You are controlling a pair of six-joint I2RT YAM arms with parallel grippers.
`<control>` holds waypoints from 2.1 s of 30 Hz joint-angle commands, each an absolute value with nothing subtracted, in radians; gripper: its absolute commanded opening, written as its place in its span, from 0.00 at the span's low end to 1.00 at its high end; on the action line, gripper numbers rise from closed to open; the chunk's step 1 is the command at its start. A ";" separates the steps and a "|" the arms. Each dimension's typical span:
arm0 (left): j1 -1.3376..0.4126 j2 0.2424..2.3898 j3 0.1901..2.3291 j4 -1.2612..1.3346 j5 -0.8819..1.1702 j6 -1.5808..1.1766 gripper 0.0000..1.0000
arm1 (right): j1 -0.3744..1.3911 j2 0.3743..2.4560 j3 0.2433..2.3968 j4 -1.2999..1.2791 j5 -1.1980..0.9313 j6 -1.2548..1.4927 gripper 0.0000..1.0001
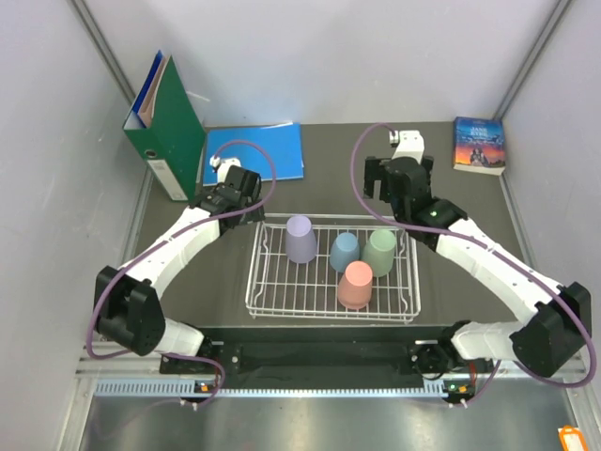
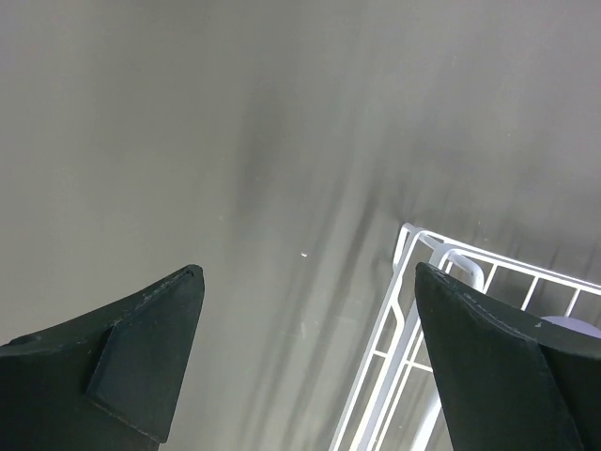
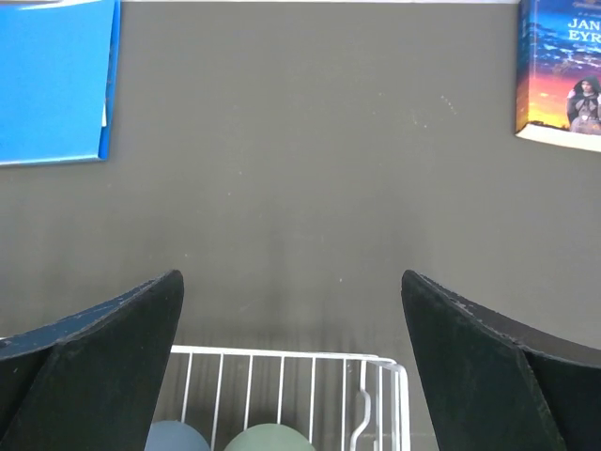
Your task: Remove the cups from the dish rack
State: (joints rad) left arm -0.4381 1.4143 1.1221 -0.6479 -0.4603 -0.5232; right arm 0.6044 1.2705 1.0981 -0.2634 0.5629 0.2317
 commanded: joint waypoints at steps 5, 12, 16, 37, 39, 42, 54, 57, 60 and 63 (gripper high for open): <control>-0.457 1.407 1.146 -0.709 -0.437 -0.566 0.99 | 0.603 1.210 1.098 -0.267 0.572 0.226 1.00; -0.457 1.316 1.126 -0.739 -0.532 -0.574 0.99 | 0.601 1.189 1.126 -0.284 0.548 0.224 1.00; -0.456 1.214 1.108 -0.704 -0.560 -0.551 0.99 | 0.603 1.190 1.190 -0.299 0.537 0.224 1.00; -0.558 1.215 1.248 -0.589 -0.334 -0.459 0.99 | 0.603 1.166 1.221 -0.348 0.448 0.204 0.99; -0.627 1.248 1.279 -0.586 -0.362 -0.450 0.99 | 0.604 1.166 1.218 -0.357 0.446 0.206 1.00; -0.699 1.325 1.334 -0.589 -0.396 -0.431 0.99 | 0.603 1.163 1.209 -0.368 0.445 0.213 1.00; -0.742 1.468 1.376 -0.610 -0.365 -0.448 0.99 | 0.604 1.175 1.207 -0.367 0.423 0.221 1.00; -0.744 1.465 1.353 -0.611 -0.359 -0.462 0.99 | 0.603 1.177 1.204 -0.367 0.419 0.219 1.00; -0.749 1.462 1.338 -0.614 -0.341 -0.482 0.99 | 0.604 1.178 1.198 -0.365 0.420 0.224 1.00; -0.762 1.459 1.335 -0.621 -0.341 -0.491 0.99 | 0.603 1.177 1.190 -0.362 0.422 0.227 1.00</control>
